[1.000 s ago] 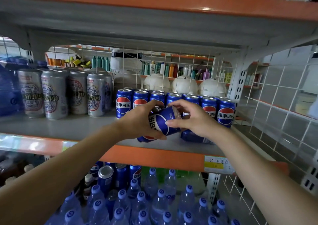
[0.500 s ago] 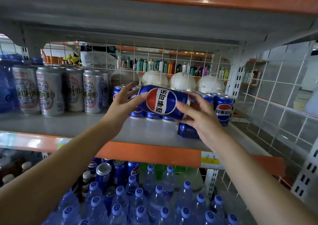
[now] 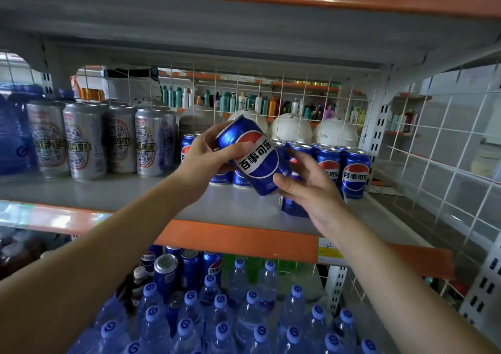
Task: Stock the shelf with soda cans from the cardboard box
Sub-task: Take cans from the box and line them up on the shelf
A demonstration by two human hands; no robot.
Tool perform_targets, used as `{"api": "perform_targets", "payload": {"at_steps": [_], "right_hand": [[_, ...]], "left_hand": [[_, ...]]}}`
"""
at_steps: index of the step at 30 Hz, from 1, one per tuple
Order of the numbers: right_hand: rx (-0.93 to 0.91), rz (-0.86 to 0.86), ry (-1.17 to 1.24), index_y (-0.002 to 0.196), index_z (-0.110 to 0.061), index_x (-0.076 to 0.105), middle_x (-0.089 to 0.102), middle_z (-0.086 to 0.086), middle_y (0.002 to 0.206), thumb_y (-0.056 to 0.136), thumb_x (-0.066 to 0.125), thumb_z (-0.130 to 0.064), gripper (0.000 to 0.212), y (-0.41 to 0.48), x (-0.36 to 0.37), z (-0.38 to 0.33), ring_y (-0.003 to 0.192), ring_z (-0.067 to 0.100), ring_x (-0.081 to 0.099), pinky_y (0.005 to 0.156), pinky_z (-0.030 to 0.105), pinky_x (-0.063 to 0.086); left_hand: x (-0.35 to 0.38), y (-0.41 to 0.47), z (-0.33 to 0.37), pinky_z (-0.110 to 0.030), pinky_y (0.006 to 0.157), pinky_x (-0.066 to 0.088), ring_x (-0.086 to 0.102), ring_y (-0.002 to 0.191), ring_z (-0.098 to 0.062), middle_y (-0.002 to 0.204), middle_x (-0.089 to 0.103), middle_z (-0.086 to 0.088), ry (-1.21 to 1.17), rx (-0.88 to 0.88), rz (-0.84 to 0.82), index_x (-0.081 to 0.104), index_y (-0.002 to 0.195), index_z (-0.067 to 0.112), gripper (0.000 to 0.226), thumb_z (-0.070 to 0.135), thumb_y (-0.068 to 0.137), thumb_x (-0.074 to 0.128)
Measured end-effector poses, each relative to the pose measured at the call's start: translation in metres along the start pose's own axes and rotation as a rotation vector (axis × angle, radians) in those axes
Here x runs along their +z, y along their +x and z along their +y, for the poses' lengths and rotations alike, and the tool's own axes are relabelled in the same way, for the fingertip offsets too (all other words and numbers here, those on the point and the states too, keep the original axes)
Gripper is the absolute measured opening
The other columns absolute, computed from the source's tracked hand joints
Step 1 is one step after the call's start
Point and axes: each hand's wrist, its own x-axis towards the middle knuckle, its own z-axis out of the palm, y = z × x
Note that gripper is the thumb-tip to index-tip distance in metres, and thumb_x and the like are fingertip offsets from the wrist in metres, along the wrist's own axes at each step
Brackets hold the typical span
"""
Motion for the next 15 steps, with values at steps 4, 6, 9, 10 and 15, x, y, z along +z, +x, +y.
{"api": "perform_targets", "payload": {"at_steps": [4, 6, 9, 10, 15], "right_hand": [[0.031, -0.08, -0.177, 0.143, -0.029, 0.032, 0.043, 0.0, 0.144, 0.035, 0.088, -0.047, 0.123, 0.007, -0.005, -0.004, 0.131, 0.019, 0.044, 0.108, 0.048, 0.038], [0.048, -0.142, -0.268, 0.142, -0.034, 0.033, 0.042, -0.003, 0.145, 0.029, 0.089, -0.055, 0.128, 0.007, 0.0, -0.004, 0.131, 0.017, 0.043, 0.107, 0.047, 0.038], [0.056, -0.173, -0.355, 0.137, -0.029, 0.04, 0.053, -0.005, 0.133, 0.042, 0.089, -0.046, 0.109, 0.006, 0.012, -0.004, 0.122, 0.016, 0.051, 0.101, 0.043, 0.045], [0.049, -0.16, -0.376, 0.133, -0.027, 0.044, 0.055, -0.005, 0.128, 0.05, 0.088, -0.037, 0.094, 0.007, 0.015, -0.003, 0.118, 0.016, 0.053, 0.097, 0.04, 0.048], [0.009, -0.124, -0.352, 0.118, -0.021, 0.049, 0.058, 0.001, 0.118, 0.069, 0.08, -0.008, 0.059, 0.006, 0.024, -0.006, 0.1, 0.011, 0.058, 0.058, 0.012, 0.05]], "left_hand": [[-0.006, 0.0, 0.009, -0.026, 0.071, 0.057, 0.067, 0.087, -0.015, 0.1, 0.066, -0.003, 0.126, -0.03, -0.057, 0.055, 0.12, 0.012, 0.054, 0.015, 0.07, 0.077], [-0.006, -0.001, 0.012, -0.026, 0.072, 0.058, 0.067, 0.085, -0.012, 0.099, 0.065, -0.002, 0.159, -0.038, -0.068, 0.054, 0.121, 0.013, 0.049, 0.01, 0.075, 0.071], [-0.005, -0.003, 0.015, -0.024, 0.071, 0.057, 0.067, 0.087, -0.012, 0.106, 0.065, -0.003, 0.196, -0.045, -0.113, 0.05, 0.127, 0.014, 0.054, 0.004, 0.077, 0.067], [-0.005, -0.003, 0.015, -0.023, 0.07, 0.057, 0.067, 0.089, -0.012, 0.108, 0.065, -0.004, 0.2, -0.046, -0.124, 0.049, 0.13, 0.015, 0.056, 0.003, 0.078, 0.067], [-0.005, -0.004, 0.02, -0.022, 0.069, 0.057, 0.066, 0.089, -0.011, 0.109, 0.064, -0.005, 0.195, -0.039, -0.152, 0.044, 0.133, 0.017, 0.061, 0.0, 0.078, 0.065]]}}
